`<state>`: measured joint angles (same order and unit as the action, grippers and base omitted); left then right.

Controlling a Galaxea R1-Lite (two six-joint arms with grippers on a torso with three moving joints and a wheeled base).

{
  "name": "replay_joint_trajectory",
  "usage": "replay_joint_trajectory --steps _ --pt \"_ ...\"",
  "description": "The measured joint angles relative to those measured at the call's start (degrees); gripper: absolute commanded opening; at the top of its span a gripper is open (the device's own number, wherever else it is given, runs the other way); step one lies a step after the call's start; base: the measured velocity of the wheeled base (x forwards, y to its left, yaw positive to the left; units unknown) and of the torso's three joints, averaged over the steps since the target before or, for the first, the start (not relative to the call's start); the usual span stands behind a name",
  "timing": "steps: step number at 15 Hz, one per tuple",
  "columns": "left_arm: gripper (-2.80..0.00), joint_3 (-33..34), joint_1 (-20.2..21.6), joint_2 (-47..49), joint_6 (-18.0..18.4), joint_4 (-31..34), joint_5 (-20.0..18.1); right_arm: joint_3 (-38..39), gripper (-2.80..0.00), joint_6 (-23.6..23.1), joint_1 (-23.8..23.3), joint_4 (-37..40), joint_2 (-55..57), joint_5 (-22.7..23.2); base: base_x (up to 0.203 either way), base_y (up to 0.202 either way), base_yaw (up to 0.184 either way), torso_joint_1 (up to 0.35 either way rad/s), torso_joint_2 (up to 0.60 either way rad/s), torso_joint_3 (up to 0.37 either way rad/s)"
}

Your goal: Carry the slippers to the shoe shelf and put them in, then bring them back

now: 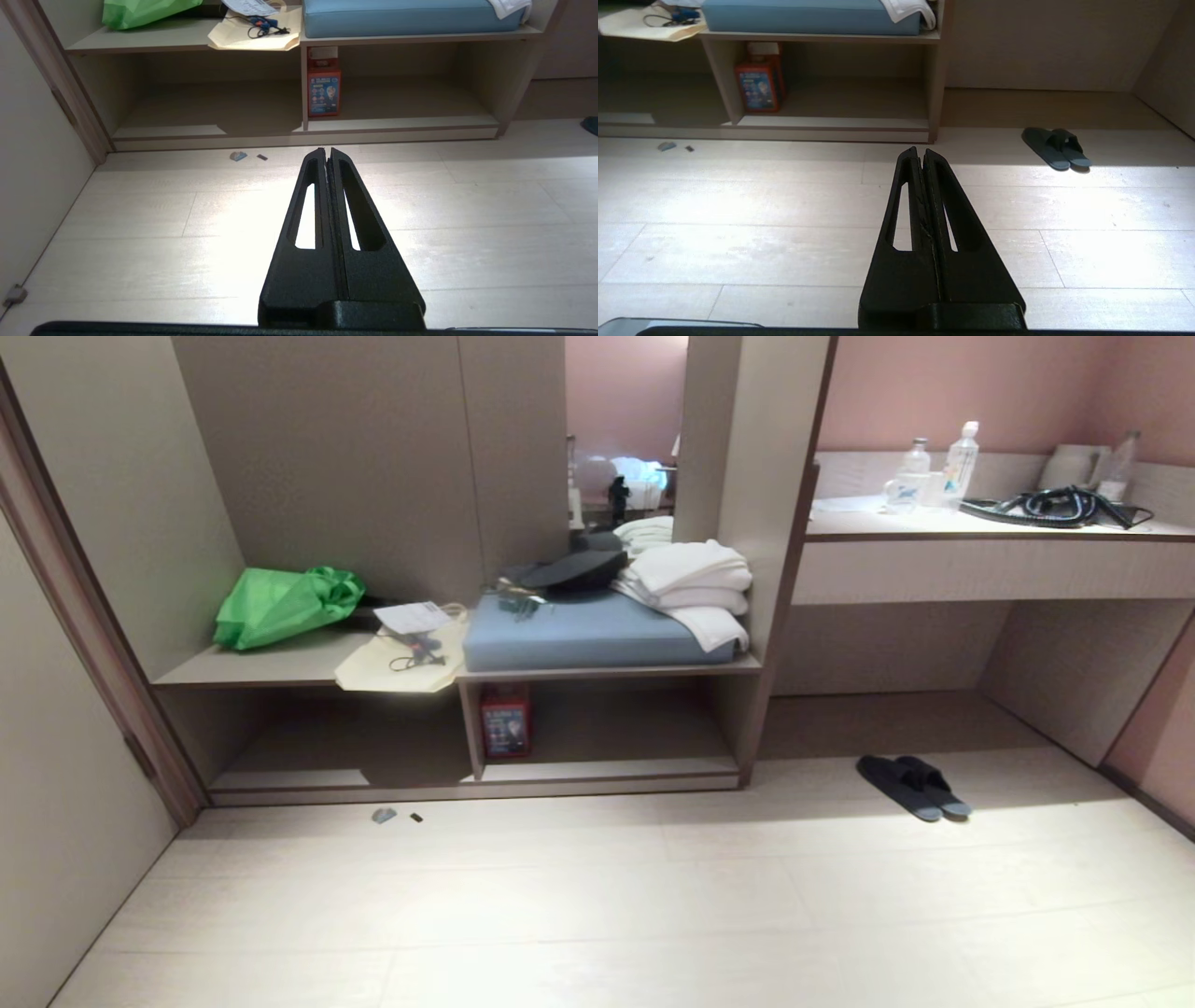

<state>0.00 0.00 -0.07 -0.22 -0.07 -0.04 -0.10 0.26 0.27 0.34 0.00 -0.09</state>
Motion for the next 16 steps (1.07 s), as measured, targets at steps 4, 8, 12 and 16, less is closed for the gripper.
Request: replay_joint_trajectory --steps 4,8,12,16 --pt "-2.80 0.00 0.00 0.00 -0.02 0.00 0.04 0.00 -2.80 -0.01 -0.05 -0.01 0.00 -0.01 -0.193 0.000 0.001 0.002 0.00 0.003" --pt "-2.80 0.00 0.00 0.00 -0.02 0.02 0.02 0.00 -2.80 0.01 -0.05 -0.01 0.00 0.00 -0.196 0.000 0.001 0.002 0.00 0.000" --pt "-2.80 0.00 0.00 0.00 0.00 0.00 0.02 0.00 -2.80 0.05 -0.05 0.01 0.00 0.01 -0.195 0.000 0.000 0.001 0.00 0.002" --pt "-2.80 0.00 0.00 0.00 0.00 -0.02 0.04 0.00 -2.80 0.05 -0.05 0.00 0.00 0.00 -0.196 0.000 0.002 0.005 0.00 0.002"
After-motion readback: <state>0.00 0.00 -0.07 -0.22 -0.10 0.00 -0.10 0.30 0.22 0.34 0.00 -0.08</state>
